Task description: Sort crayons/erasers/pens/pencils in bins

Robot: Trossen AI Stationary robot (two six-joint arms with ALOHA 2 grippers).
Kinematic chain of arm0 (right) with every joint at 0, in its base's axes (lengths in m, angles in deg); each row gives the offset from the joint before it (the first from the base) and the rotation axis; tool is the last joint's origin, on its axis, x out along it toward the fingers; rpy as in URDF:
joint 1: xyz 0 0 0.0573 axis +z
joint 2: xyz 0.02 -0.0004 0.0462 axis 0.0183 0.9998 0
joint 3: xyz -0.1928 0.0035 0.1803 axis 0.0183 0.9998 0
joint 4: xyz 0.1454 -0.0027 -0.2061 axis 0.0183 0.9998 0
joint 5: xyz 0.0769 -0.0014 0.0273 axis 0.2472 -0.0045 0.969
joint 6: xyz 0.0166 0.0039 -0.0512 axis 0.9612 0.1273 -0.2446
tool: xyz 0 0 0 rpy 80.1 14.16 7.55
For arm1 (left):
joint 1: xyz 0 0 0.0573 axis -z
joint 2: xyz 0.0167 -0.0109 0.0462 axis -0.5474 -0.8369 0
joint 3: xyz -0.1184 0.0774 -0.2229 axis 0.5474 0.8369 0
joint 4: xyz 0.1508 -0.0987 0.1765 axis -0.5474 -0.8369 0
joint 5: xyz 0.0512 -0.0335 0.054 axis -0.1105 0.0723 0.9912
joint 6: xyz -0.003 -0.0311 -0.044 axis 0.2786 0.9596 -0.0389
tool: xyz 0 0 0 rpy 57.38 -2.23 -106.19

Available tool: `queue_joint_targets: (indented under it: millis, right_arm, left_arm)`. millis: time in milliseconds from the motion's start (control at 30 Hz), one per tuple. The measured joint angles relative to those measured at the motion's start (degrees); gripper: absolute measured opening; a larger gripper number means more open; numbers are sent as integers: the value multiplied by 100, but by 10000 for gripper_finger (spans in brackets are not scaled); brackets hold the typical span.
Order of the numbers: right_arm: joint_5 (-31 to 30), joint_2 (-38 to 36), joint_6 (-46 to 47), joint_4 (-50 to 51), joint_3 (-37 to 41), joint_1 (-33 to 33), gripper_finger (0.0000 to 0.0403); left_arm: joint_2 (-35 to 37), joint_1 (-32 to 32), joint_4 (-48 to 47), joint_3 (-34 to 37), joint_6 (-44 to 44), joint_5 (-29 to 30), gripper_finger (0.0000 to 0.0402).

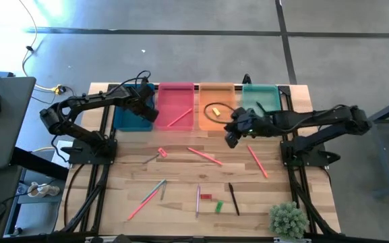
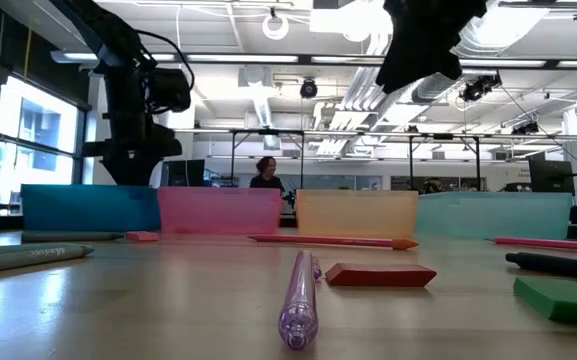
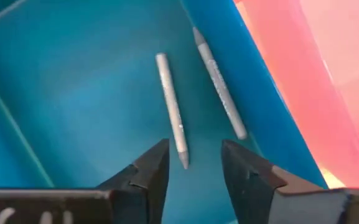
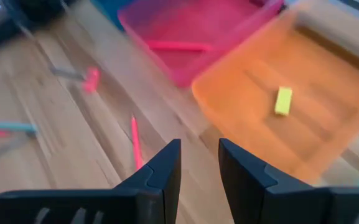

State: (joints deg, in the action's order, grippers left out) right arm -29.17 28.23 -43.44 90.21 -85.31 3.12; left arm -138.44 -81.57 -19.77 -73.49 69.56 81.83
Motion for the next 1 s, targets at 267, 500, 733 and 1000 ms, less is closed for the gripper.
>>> queue_joint_targets:
  millis: [267,500,733,1000]
  right_arm:
    - [419,990,154,1204,-716,275,99]
    - [940,1561,121,1315,-876,393,99]
    - [1203,2008,-96,1271,-876,551,122]
    - [1233,2530,-1135,995,-876,859,167]
  left_arm:
    - [43,-46,-416,-716,-675,-466,147]
    - [227,-46,-711,-1439,-1206,-534,143]
    - [469,-127,-1149,-1925,-1471,-376,143]
    - [774,-296,-1249,-2051,-1563,-370,143]
